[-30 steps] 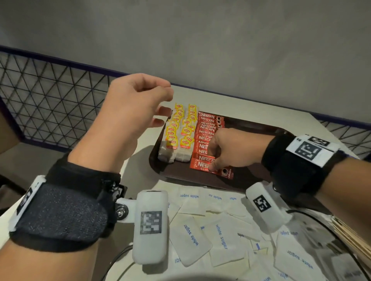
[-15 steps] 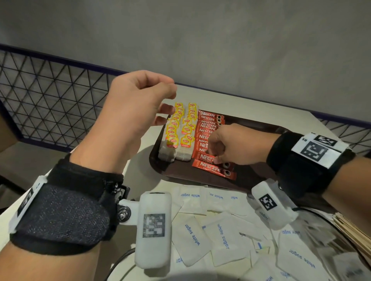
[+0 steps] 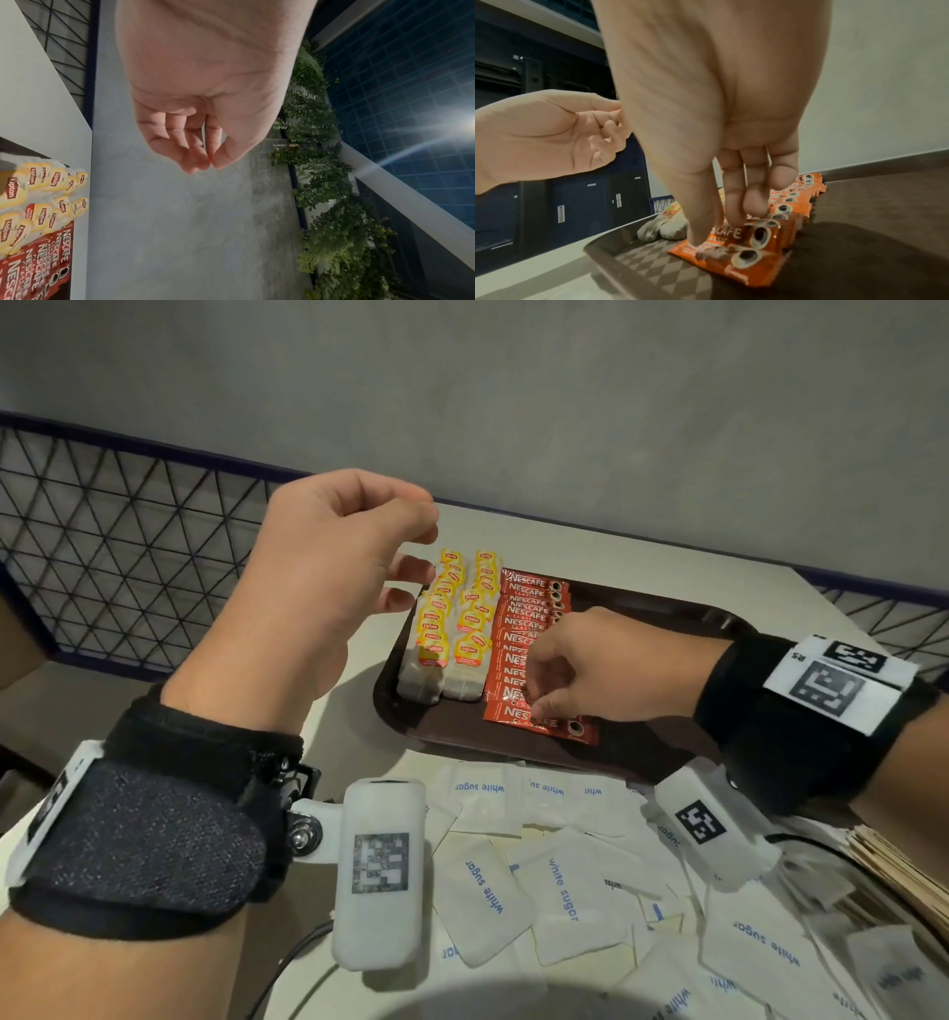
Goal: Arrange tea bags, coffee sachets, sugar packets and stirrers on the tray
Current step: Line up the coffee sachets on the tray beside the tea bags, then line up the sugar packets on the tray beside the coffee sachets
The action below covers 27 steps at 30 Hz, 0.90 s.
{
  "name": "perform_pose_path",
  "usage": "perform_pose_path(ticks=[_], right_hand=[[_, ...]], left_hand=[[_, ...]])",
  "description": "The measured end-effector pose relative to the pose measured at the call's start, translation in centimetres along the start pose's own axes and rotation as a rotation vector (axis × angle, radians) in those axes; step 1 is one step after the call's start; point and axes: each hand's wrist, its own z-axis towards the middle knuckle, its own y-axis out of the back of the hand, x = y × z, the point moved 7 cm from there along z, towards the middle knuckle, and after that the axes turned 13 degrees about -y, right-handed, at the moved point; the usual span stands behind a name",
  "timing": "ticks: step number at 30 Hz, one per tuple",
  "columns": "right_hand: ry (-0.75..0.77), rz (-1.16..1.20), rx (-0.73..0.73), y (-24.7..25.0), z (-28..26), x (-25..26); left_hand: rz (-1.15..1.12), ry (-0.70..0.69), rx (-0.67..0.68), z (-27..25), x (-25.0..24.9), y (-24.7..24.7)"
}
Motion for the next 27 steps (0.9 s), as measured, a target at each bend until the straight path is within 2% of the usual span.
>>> perform_pose_path(ticks=[4,13,18,20,22,24,27], right_hand=[[-0.027,-0.069,0.026,-1.1,-0.1,-0.2],[-0.051,-0.082,-0.039,-1.0,0.5,0.2],[-0.021,-0.075,-0.113,0.1,-0.1,0.8],[0.018,-0.044,-0.165,1.4,-1.6,1.6],[0.065,0.008,-0.177,2.4,-3.9,2.6],[0.119,0.032,-0.112,2.1,-6.0,4.0],[0.164,-0.028,-0.005,-0.5,-7.9,6.0]], left_hand=[[-0.008,0.005,-0.001,0.0,0.1,-0.1],[-0.017,0.006,-0.006,0.0,0.1,0.0],[-0.028,0.001,0.046,-0.7,-1.3,0.2],[0.038,-0.01,0.113,-1.7,-2.2,0.7],[0.208,-0.048,0.245,-3.4,-3.3,1.1],[0.427,-0.048,0.401,-5.7,-3.9,1.7],[0.789,0.047,0.616,-9.5,-2.6,2.9]])
